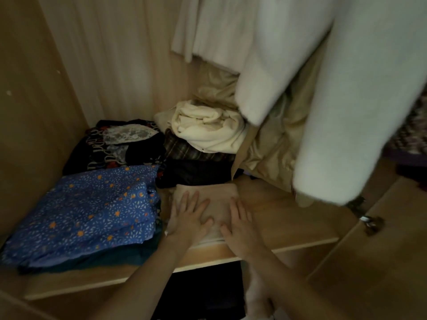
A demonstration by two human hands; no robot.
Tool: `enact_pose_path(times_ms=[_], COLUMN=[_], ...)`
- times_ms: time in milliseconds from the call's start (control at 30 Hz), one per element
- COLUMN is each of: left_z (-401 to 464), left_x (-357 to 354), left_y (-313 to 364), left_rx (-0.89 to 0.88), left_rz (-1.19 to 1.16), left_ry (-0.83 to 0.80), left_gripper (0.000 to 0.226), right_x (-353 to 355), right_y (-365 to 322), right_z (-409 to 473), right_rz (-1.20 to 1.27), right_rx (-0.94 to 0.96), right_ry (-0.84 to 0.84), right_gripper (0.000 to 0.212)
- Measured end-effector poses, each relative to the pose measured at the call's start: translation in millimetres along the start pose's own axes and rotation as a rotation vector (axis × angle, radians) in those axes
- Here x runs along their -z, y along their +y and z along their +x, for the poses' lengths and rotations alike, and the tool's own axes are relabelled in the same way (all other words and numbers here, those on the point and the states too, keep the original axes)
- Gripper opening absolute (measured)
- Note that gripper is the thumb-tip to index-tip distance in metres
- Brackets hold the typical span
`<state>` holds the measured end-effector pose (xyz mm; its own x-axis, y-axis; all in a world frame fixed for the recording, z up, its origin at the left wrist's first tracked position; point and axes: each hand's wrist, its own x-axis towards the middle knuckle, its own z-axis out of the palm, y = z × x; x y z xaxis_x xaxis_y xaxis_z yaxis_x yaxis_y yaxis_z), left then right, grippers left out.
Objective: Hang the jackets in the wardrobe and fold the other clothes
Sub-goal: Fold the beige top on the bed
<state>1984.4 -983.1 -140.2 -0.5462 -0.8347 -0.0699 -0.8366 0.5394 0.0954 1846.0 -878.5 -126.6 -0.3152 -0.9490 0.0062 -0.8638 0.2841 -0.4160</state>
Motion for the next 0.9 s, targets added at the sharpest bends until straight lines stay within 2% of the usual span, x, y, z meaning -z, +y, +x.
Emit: enact_pose_path(times_ms=[100, 233, 400, 567, 667, 800, 900], left_z=[-15, -56, -110, -167, -202, -239, -262], left_x=[16, 32, 29, 25, 23, 16, 7], left_y=[18, 54, 92, 135, 157, 183, 204], left_rx=[0.019, -0.047, -0.168, -0.140, -0.110, -0.159, -0.170], left_rz=[0.005, 0.028, 0.061, 0.119, 0.125, 0.127, 0.136], left_ry=[-0.023, 0.135, 0.346, 0.245, 0.255, 0.288, 0.269], left_gripper=[0.064, 0.079, 0.060, 0.068, 0.074, 0.065, 0.067], right_x=[19, 50, 72, 84, 93, 100, 98], right_y=[8, 19, 40, 67, 82, 102, 115], right_z=[-24, -54, -116, -178, -217, -256, -282], right_rz=[0.008, 0.055, 0.094, -0.017, -0.054, -0.122, -0.202], right_rx=[0.006, 0.004, 0.035, 0.021, 0.039, 0.067, 0.018], right_ry=[-0.003, 0.014, 0.124, 0.166, 0.204, 0.304, 0.298], right_gripper=[0.073, 0.078, 0.082, 0.076, 0.075, 0.071, 0.074])
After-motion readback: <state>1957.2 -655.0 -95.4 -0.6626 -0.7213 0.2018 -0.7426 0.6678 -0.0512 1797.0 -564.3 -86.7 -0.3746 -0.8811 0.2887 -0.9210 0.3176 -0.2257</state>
